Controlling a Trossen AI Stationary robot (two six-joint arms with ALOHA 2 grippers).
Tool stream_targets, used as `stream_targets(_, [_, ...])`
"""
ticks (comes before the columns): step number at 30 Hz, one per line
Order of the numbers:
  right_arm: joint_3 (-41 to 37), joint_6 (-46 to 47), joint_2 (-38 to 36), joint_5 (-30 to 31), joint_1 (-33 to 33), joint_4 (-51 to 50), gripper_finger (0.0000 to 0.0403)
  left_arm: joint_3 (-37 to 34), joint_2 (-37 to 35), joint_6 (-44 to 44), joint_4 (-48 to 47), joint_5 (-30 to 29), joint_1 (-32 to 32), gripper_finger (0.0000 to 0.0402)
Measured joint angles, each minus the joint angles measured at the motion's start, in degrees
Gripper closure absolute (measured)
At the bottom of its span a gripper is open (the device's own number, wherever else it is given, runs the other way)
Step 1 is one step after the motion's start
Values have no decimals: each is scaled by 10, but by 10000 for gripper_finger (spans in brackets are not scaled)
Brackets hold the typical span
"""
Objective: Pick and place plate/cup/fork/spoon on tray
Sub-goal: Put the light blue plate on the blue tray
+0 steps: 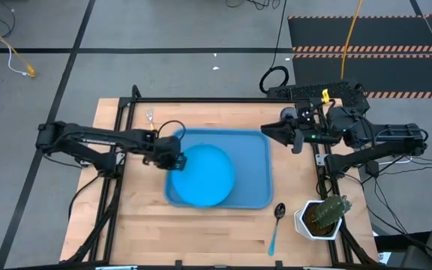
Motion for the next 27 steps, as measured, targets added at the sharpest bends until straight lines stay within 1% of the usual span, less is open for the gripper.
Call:
stream_targets(3, [0, 0, -7, -11, 0, 0, 282, 0, 38, -13, 41, 2, 18, 396])
stream_targets(7, [0, 2, -15, -37, 0, 0, 282, 0, 81, -20, 70, 26, 36, 396])
stream_targets(11, [0, 5, -23, -55, 3, -1, 282, 0, 105, -35, 76, 54, 45, 395])
stream_targets(13, [0, 5, -24, -60, 3, -2, 282, 0, 111, -44, 85, 59, 51, 386])
stream_targets(15, [0, 4, -25, -60, 3, -6, 282, 6, 110, -48, 82, 55, 55, 379])
stream_targets(18, [0, -1, -26, -60, 3, -15, 282, 26, 111, -47, 86, 30, 64, 378])
stream_targets(22, [0, -7, -26, -60, 2, -28, 282, 54, 112, -16, 85, 5, 80, 379])
stream_targets(27, [0, -15, -26, -59, 2, -30, 282, 63, 113, 17, 84, 10, 100, 354])
